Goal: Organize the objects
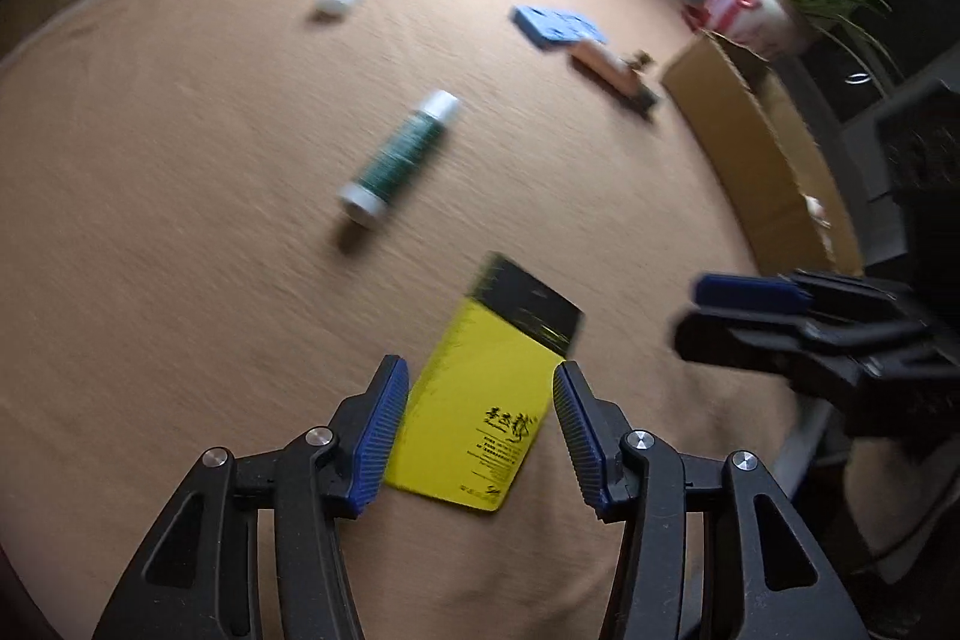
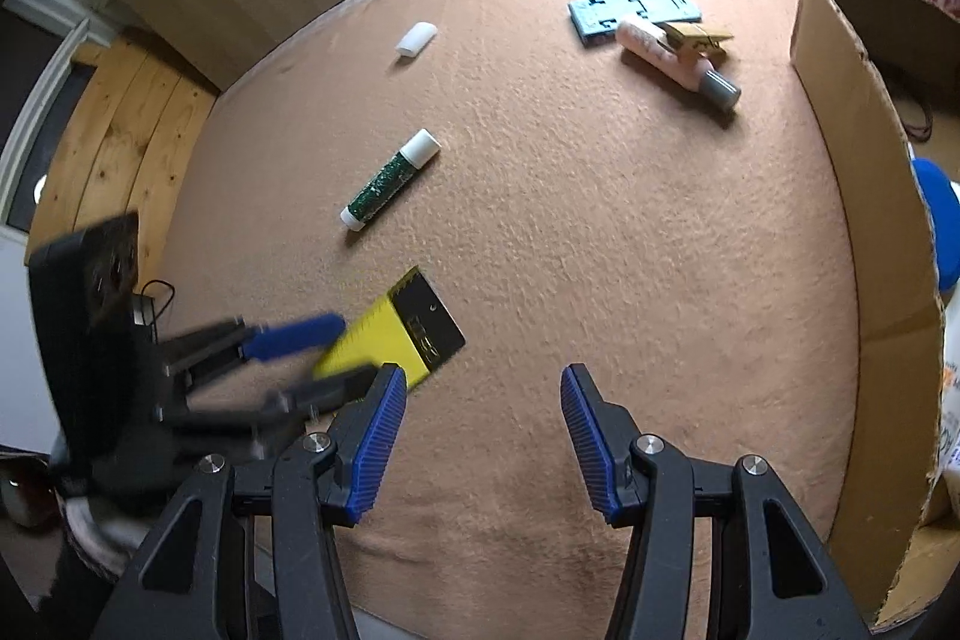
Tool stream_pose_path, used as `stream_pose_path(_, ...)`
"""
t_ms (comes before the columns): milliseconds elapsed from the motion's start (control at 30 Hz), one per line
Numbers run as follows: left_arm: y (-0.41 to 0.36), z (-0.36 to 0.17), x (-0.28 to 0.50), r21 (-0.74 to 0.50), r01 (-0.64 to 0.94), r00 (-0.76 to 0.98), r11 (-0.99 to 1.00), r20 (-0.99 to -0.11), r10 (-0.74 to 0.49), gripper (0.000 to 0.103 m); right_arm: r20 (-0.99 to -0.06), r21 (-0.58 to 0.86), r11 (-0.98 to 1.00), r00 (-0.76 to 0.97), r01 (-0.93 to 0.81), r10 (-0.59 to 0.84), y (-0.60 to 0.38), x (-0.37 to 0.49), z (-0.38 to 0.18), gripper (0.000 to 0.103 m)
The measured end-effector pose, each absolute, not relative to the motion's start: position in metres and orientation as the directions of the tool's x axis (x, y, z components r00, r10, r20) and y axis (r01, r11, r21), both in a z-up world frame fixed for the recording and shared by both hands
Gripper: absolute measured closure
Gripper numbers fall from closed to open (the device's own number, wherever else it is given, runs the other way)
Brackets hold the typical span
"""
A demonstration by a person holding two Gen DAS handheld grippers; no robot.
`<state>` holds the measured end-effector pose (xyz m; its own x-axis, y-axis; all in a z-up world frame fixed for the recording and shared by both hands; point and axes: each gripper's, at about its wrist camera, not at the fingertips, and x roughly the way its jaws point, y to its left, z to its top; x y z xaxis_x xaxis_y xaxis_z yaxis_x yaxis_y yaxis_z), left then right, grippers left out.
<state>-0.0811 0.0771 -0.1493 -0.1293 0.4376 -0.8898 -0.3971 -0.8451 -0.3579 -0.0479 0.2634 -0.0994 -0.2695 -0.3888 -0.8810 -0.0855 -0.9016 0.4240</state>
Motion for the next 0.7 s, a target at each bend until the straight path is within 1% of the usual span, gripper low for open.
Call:
stream_pose_path(100, 0.091, -0.153, -0.071, -0.412, -0.388, -0.104, -0.825, -0.869, 0.483, 0.050, -0.878, 0.440, -0.892, -0.258, -0.106, -0.403, 0.267, -0.049, -0.103, 0.053)
stream_pose_path(300, 0.104, -0.154, -0.056, -0.459, -0.375, -0.085, -0.805, -0.848, 0.523, 0.050, -0.874, 0.465, -0.875, -0.226, -0.130, -0.431, 0.266, -0.046, -0.114, 0.053)
stream_pose_path(367, 0.109, -0.154, -0.052, -0.459, -0.382, -0.083, -0.802, -0.847, 0.524, 0.050, -0.877, 0.460, -0.878, -0.221, -0.134, -0.426, 0.267, -0.045, -0.116, 0.053)
stream_pose_path(500, 0.112, -0.155, -0.044, -0.498, -0.387, -0.045, -0.776, -0.830, 0.555, 0.050, -0.884, 0.448, -0.884, -0.213, -0.137, -0.416, 0.263, -0.042, -0.120, 0.053)
stream_pose_path(633, 0.102, -0.148, -0.038, -0.463, -0.397, -0.072, -0.792, -0.845, 0.530, 0.051, -0.905, 0.398, -0.911, -0.208, -0.108, -0.371, 0.251, -0.043, -0.119, 0.053)
stream_pose_path(700, 0.090, -0.143, -0.039, -0.442, -0.387, -0.107, -0.809, -0.850, 0.515, 0.051, -0.926, 0.334, -0.939, -0.216, -0.085, -0.310, 0.239, -0.038, -0.116, 0.052)
